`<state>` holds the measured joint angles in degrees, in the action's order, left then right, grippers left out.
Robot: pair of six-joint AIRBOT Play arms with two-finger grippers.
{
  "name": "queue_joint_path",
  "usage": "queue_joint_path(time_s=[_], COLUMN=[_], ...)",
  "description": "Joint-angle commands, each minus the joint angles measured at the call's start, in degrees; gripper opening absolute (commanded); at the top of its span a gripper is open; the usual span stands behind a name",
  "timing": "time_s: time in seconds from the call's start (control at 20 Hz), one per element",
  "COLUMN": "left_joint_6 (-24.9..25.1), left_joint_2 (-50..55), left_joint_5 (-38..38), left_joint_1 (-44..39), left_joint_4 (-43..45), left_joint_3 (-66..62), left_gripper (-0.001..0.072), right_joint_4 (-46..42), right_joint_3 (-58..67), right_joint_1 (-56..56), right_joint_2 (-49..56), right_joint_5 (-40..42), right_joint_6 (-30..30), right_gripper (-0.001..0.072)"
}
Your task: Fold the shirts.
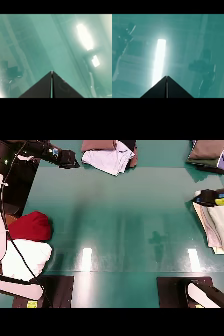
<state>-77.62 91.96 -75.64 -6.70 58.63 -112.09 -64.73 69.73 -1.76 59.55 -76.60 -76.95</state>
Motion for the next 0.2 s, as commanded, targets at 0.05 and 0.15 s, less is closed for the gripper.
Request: queue_joint_path(time_s=[0.05, 0.15], left_joint_6=[0.02, 0.02], left_joint_2=[0.04, 0.04], left_joint_5=[0.24, 0.24], left_joint_1=[0.02, 0.02], left_joint_4=[0.00, 0.00], left_joint_3=[0.00, 0.00], left_gripper=[0.0034, 0.0033], right_joint_4=[0.24, 0.24], right_joint_3=[-0.02, -0.02], right_joint_1=[5.57, 4.90], right_joint_2=[-0.04, -0.07], right_joint_5=[1.86, 1.36], right_joint_6=[0.02, 0.02], right_gripper=[0.0018, 0.0019])
